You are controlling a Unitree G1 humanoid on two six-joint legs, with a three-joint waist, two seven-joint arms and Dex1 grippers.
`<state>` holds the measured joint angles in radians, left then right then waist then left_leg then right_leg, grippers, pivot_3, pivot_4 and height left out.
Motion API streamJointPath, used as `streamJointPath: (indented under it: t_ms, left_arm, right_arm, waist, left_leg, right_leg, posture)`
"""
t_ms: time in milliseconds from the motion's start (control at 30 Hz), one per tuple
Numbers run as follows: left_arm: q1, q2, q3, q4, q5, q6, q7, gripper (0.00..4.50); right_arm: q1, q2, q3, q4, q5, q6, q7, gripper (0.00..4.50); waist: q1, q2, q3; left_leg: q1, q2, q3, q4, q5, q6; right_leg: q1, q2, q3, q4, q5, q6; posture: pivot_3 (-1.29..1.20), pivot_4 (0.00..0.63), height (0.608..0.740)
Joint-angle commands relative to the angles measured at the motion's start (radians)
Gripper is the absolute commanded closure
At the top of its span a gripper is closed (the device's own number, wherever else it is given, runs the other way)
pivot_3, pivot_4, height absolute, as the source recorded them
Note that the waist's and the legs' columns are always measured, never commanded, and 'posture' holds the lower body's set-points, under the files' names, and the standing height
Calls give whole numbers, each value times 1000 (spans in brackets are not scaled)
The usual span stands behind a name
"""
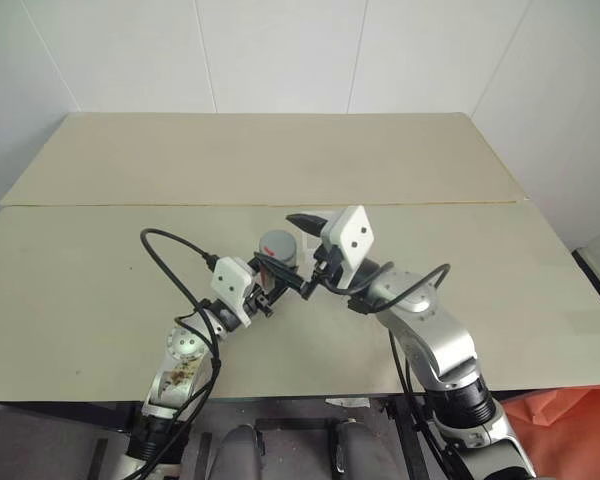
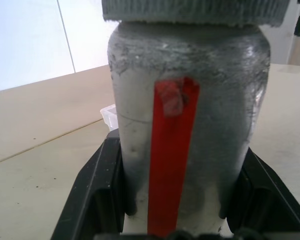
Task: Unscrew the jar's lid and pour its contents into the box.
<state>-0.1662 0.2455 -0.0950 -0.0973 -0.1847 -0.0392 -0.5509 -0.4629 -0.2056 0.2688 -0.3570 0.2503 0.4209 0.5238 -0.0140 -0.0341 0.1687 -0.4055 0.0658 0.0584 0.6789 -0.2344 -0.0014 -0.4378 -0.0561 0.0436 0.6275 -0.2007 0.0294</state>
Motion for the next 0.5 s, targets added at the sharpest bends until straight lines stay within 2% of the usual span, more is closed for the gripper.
streamJointPath:
  t_ms: [33, 400, 500]
  left_arm:
    - [-1, -4, -4, -47, -8, -10, -1, 2399]
    - [-16, -5, -4, -43, -29, -5, -21, 2399]
    - [-22, -7, -4, -40, -31, -5, -23, 2399]
  right_arm:
    - [-18, 10, -4, -24, 11, -22, 14, 0]
    - [-1, 12, -7, -16, 4, -25, 21, 0]
    - [-1, 12, -11, -11, 9, -25, 28, 645]
  waist:
    - [0, 0, 0]
    - [0, 0, 0]
    - [0, 0, 0]
  left_leg:
    - [0, 0, 0, 0, 0, 0]
    - [0, 0, 0, 0, 0, 0]
    - [0, 0, 0, 0, 0, 0]
  right_leg:
    - [0, 0, 0, 0, 0, 0]
    - [0, 0, 0, 0, 0, 0]
    - [0, 0, 0, 0, 0, 0]
  posture:
    - [0, 150, 740]
    - [0, 150, 740]
    - [0, 150, 740]
